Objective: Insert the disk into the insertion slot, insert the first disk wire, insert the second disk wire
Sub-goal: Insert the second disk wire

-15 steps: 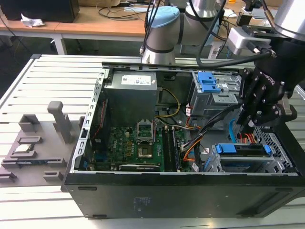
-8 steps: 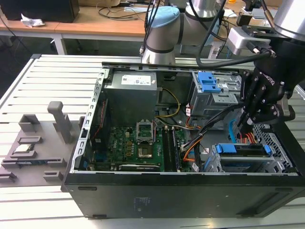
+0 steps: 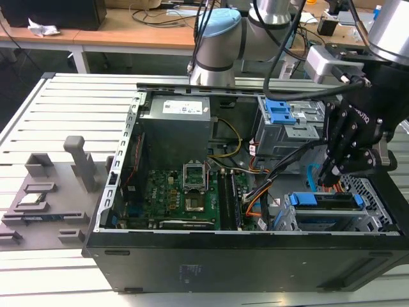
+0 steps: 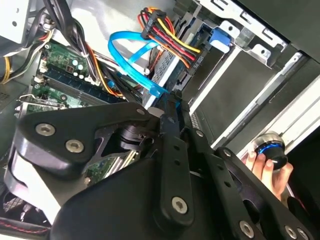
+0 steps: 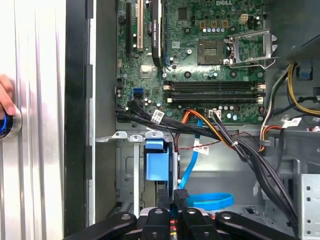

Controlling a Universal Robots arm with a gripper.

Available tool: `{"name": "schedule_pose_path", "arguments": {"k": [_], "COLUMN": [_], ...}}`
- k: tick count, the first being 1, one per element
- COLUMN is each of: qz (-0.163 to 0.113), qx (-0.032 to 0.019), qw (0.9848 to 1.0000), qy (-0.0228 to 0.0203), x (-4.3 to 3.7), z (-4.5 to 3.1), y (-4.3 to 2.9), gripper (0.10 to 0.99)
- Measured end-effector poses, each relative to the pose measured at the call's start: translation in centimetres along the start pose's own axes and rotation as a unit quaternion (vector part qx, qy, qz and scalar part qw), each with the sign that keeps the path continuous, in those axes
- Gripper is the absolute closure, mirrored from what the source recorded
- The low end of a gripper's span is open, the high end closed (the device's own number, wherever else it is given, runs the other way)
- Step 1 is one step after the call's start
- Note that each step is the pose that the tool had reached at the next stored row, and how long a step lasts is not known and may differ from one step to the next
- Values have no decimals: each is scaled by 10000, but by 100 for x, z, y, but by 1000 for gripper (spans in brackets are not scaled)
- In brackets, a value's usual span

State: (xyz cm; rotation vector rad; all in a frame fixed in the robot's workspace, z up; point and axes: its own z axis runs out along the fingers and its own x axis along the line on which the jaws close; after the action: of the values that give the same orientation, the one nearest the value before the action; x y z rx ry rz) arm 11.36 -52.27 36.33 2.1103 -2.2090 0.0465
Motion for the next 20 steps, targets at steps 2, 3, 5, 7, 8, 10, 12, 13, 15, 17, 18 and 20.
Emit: {"name": "schedule_pose_path", "arguments": {"k": [2,3,5,7,8,10,12,13,15,17,18,20], "qz": [-2,-2,-1,-1,-2,-3,-3,-3,-3,-3,-4,-4], "qx": [0,0,0,0,0,0,0,0,0,0,0,0], "qw": [10000,10000,10000,10000,10000,10000,10000,10000,10000,10000,10000,10000], "qy": [-3,-2,-3,-3,-2,-2,-2,-3,-2,-3,-3,-3], "x": [1,0,-4,-9,-10,-12,-11,-10,-8,-5,-2,1], "z": [37,51,88,137,141,151,157,160,170,180,181,185], "y": [-8,-16,-38,-63,-75,-96,-103,-105,-119,-124,-124,-125], "gripper": [925,925,925,925,925,925,925,925,925,925,925,925]}}
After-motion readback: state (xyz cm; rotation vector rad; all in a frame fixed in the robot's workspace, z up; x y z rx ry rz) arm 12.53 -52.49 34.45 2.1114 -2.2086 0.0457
